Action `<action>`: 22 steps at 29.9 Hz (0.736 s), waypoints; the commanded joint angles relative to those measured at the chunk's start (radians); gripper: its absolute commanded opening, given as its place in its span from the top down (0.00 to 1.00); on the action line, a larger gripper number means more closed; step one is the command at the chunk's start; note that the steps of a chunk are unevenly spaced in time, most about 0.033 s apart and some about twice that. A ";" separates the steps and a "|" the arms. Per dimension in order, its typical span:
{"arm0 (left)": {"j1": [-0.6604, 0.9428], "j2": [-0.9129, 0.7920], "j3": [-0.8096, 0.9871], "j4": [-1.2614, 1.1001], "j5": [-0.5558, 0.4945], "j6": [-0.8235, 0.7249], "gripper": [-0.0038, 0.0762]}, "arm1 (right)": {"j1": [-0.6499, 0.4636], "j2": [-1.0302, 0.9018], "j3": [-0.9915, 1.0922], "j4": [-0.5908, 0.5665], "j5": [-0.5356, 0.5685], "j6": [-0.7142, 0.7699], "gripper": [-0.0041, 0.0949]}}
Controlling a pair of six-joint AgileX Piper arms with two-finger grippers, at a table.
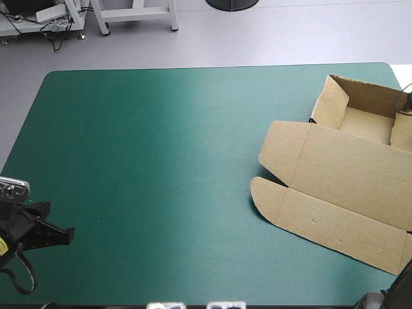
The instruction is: Fold the box
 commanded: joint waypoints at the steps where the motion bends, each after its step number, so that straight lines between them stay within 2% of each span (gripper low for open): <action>1: -0.002 0.006 -0.023 0.008 0.041 -0.046 0.96 | -0.006 -0.164 -0.097 0.130 -0.002 -0.041 0.11; 4: -0.002 0.006 -0.023 0.010 0.041 -0.046 0.96 | -0.006 -0.255 -0.147 0.180 0.023 -0.061 0.22; 6: -0.002 0.006 -0.023 0.011 0.041 -0.046 0.96 | -0.006 -0.315 -0.176 0.222 0.029 -0.066 0.37; 11: -0.002 0.006 -0.023 0.011 0.041 -0.046 0.96 | 0.000 -0.429 -0.183 0.484 0.029 -0.141 0.97; 13: -0.002 0.006 -0.023 0.011 0.041 -0.046 0.96 | 0.031 -0.460 -0.181 0.538 0.029 -0.165 0.96; 16: -0.002 0.006 -0.023 0.007 0.041 -0.046 0.96 | 0.128 -0.505 -0.170 0.490 0.029 -0.147 0.96; 22: -0.002 0.006 -0.023 0.007 0.041 -0.046 0.96 | 0.414 -0.591 -0.034 0.176 0.030 -0.072 0.98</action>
